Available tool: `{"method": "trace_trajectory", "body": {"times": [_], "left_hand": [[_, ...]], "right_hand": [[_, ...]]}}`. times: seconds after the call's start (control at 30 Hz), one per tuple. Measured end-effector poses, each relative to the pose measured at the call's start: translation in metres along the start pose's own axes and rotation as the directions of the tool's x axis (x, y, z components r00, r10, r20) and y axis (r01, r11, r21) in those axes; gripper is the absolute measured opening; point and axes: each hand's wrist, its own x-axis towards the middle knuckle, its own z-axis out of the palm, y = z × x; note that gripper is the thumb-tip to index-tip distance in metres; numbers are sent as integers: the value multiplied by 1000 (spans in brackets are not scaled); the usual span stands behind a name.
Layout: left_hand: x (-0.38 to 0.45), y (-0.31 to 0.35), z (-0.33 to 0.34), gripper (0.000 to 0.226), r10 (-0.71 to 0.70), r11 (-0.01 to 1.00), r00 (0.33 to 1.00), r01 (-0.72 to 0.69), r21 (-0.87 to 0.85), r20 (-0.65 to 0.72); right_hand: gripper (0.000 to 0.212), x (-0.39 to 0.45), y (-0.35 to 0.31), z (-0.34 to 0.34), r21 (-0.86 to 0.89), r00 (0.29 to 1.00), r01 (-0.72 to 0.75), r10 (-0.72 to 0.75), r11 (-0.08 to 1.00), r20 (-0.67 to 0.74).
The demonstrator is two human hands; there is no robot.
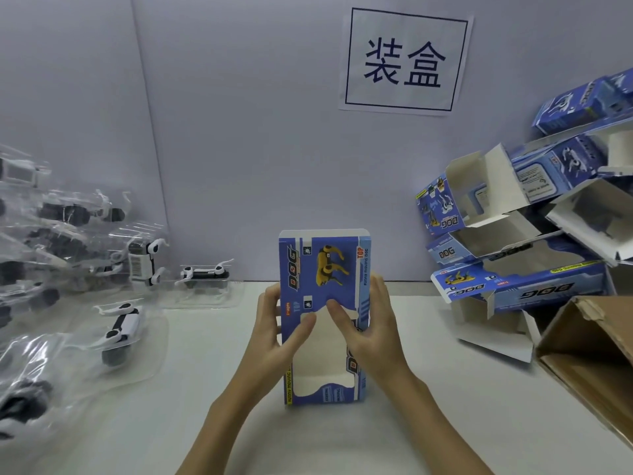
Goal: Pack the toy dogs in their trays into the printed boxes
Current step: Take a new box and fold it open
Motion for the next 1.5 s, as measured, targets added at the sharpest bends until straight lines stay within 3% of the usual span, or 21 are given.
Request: {"method": "trace_trajectory", "body": {"times": [0.3,0.43,0.5,0.6,0.67,0.7,0.77,0.87,0.93,1.0,1.07,1.13,1.27,1.33,1.43,1.5], "left_hand": [[2,8,-9,53,7,1000,998,-6,21,-69],[3,5,-8,98,64,993,967,-37,114,-247],[2,5,-3,99,51,990,956,-10,141,-290],[0,4,2,64,16,1000,973,-21,-21,-228],[1,2,1,32,93,995,970,-81,64,-224],[2,1,-1,26,131,988,968,-109,113,-215],[4,-2,-6,48,121,986,971,-93,142,-204],[4,-3,-16,94,-90,996,985,90,-4,-146],[3,-3,-22,87,-186,967,982,181,-180,-11],[2,-4,-22,65,-197,943,980,201,-265,44],[2,-2,-22,63,-141,950,990,130,-284,-17],[4,-1,-24,82,-60,973,997,48,-226,-48],[5,-6,-25,92,113,987,993,-107,119,-41],[6,-9,-15,93,222,945,970,-189,265,-97],[4,-19,-10,105,207,920,955,-116,373,-213],[-2,-30,-17,112,70,952,976,-5,306,-204]], "right_hand": [[67,-2,-5,4,59,995,-90,92,994,-31],[79,-11,-4,14,-60,987,-124,117,990,-107],[85,-17,-5,22,-90,993,-116,119,989,20],[102,-24,-5,35,-5,946,-234,228,972,232],[96,-21,-5,36,39,937,-309,298,950,182],[89,-18,-4,31,71,936,-337,325,939,136],[77,-10,-2,18,159,919,-388,369,908,139],[75,1,-1,-7,278,855,-478,371,833,362],[79,4,-1,-15,307,789,-546,355,779,501],[88,6,-1,-18,313,769,-567,354,762,532],[89,10,-2,-19,323,827,-500,333,803,454],[90,12,-5,-20,245,890,-381,282,892,359],[81,11,-6,-19,-63,922,-184,194,981,335],[72,9,-1,-16,-110,944,-145,171,983,281],[74,3,-2,-6,-272,996,-83,91,959,18],[64,1,-16,10,-478,977,119,-189,870,-100]]}}
